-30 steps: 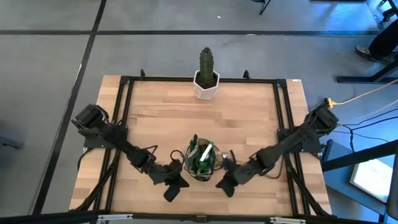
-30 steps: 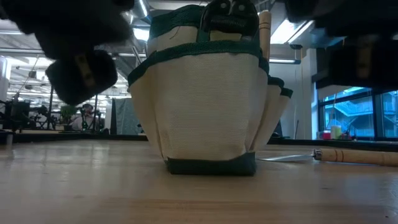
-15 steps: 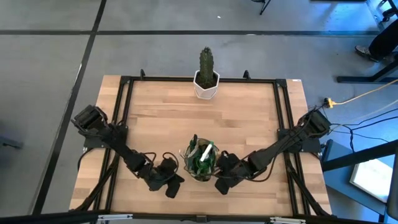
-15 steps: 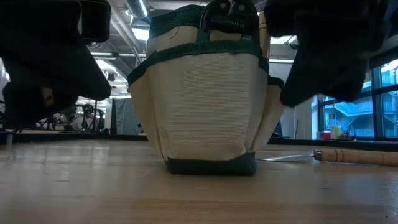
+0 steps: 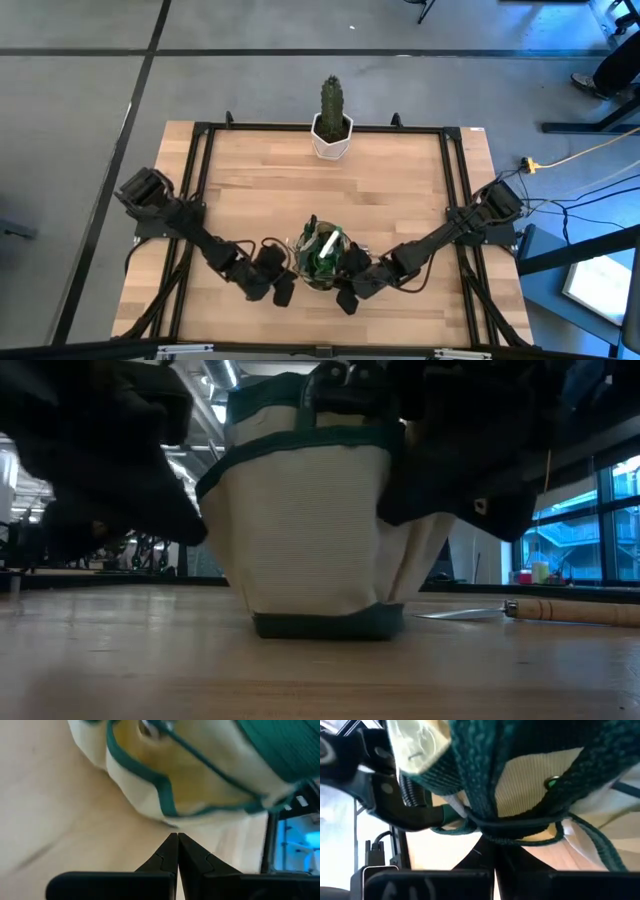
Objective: Pick & Place Garden tools in Gardening bag
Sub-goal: Move the gardening bag to the center of the table
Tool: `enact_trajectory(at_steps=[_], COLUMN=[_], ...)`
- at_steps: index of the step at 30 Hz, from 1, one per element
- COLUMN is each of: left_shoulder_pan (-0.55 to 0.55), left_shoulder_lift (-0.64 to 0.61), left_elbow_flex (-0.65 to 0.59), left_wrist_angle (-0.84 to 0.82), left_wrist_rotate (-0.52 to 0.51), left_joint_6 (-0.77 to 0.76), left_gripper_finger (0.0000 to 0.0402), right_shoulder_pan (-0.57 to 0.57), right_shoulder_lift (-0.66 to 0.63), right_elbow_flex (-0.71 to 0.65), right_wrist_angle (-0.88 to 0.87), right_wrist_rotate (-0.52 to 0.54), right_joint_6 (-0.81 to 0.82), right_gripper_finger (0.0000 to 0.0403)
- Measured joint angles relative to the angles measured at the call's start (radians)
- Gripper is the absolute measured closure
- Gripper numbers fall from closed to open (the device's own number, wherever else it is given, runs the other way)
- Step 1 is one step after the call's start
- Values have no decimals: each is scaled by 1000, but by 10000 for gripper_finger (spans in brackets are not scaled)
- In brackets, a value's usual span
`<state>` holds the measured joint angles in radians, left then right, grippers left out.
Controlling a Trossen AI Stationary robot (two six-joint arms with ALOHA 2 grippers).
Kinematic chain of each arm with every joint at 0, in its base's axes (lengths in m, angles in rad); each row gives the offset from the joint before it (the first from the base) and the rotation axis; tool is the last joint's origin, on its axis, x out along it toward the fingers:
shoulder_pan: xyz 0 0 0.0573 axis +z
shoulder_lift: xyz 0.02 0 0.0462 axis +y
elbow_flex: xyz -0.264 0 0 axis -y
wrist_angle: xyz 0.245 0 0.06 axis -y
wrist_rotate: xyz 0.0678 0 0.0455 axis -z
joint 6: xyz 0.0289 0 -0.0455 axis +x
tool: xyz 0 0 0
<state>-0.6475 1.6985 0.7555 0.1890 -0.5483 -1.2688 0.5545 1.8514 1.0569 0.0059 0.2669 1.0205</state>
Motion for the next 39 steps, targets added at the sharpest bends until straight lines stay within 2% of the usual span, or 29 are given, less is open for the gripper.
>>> enact_trajectory(at_steps=[9, 16, 21, 30, 34, 39], left_shoulder_pan=[95, 183, 283, 483, 497, 447], left_shoulder_lift=[-6, -86, -155, -214, -271, -406], left_elbow_flex=[0, 0, -1, -1, -1, 0], left_wrist_angle=[-50, -169, -235, -226, -299, -448], left_wrist_rotate=[36, 19, 24, 138, 126, 70], left_joint_6=[88, 182, 311, 512, 508, 450], left_gripper_finger=[400, 401, 400, 401, 401, 401], right_shoulder_pan=[-5, -5, -3, 31, 38, 43], right_shoulder_lift=[1, 1, 1, 0, -4, -32], right_elbow_flex=[0, 0, 0, 0, 0, 0], right_wrist_angle=[2, 2, 2, -14, -35, -102], right_wrist_rotate=[-5, 3, 11, 85, 115, 145], right_joint_6=[-15, -15, -7, 67, 93, 118], right_gripper_finger=[403, 403, 403, 403, 403, 403])
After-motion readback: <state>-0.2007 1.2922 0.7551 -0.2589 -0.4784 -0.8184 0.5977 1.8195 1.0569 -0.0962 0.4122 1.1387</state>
